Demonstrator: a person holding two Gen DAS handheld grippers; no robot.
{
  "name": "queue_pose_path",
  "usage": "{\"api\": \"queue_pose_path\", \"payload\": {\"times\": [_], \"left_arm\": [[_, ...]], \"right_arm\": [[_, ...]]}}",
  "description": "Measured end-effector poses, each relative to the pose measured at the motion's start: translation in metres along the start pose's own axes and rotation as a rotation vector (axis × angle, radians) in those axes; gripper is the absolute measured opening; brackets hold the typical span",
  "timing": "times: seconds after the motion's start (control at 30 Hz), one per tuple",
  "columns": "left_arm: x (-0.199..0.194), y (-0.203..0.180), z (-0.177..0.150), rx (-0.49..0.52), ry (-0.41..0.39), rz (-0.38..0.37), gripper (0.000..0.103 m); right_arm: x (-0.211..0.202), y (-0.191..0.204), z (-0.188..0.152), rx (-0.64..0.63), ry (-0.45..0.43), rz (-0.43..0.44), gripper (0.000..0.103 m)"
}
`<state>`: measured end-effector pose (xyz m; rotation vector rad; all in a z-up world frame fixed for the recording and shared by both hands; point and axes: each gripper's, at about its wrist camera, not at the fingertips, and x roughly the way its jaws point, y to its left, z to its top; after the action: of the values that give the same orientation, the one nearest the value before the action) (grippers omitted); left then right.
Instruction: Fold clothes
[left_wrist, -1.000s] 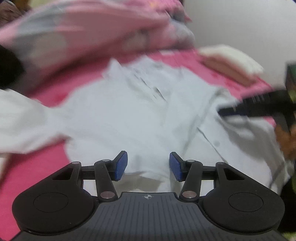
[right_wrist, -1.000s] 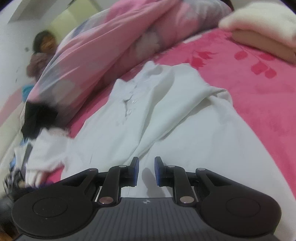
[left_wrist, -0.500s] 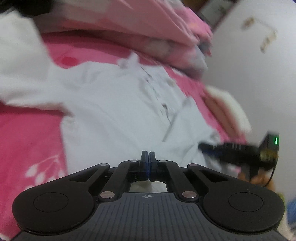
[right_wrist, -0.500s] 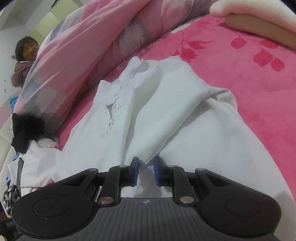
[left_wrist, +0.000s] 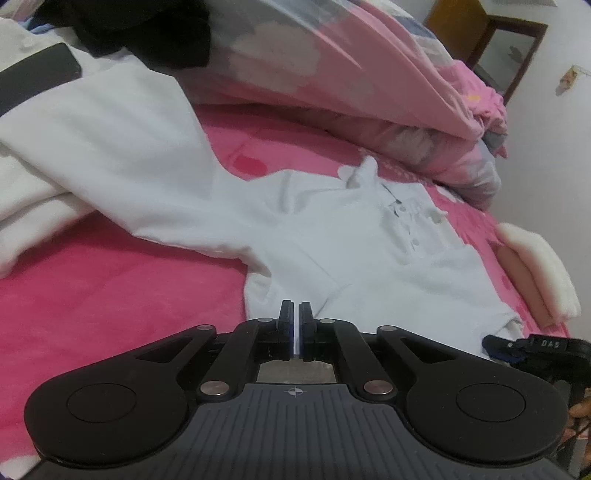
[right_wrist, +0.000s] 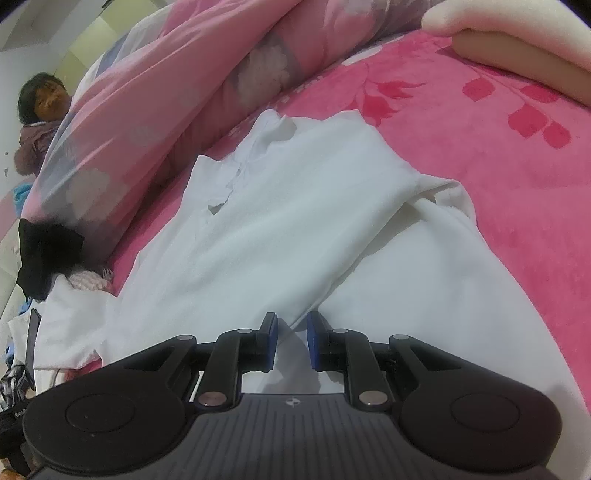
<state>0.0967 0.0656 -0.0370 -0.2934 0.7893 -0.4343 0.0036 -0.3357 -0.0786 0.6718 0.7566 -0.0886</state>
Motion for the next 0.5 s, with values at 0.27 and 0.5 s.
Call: {"api": "queue_pose_path", "payload": {"times": [0.27, 0.5], "left_arm": [[-0.047, 0.012, -0.003, 0.013, 0.001, -0.022, 0.022], [-0.059, 0.002, -0.025, 0.152, 0.043, 0.024, 0.039]], "right_arm": [[-0.034, 0.030, -0.010, -0.157, -0.039, -0.038, 0.020], [-0.069, 0.097, -0.060, -0.350, 0.057, 0.251, 0.037]]}}
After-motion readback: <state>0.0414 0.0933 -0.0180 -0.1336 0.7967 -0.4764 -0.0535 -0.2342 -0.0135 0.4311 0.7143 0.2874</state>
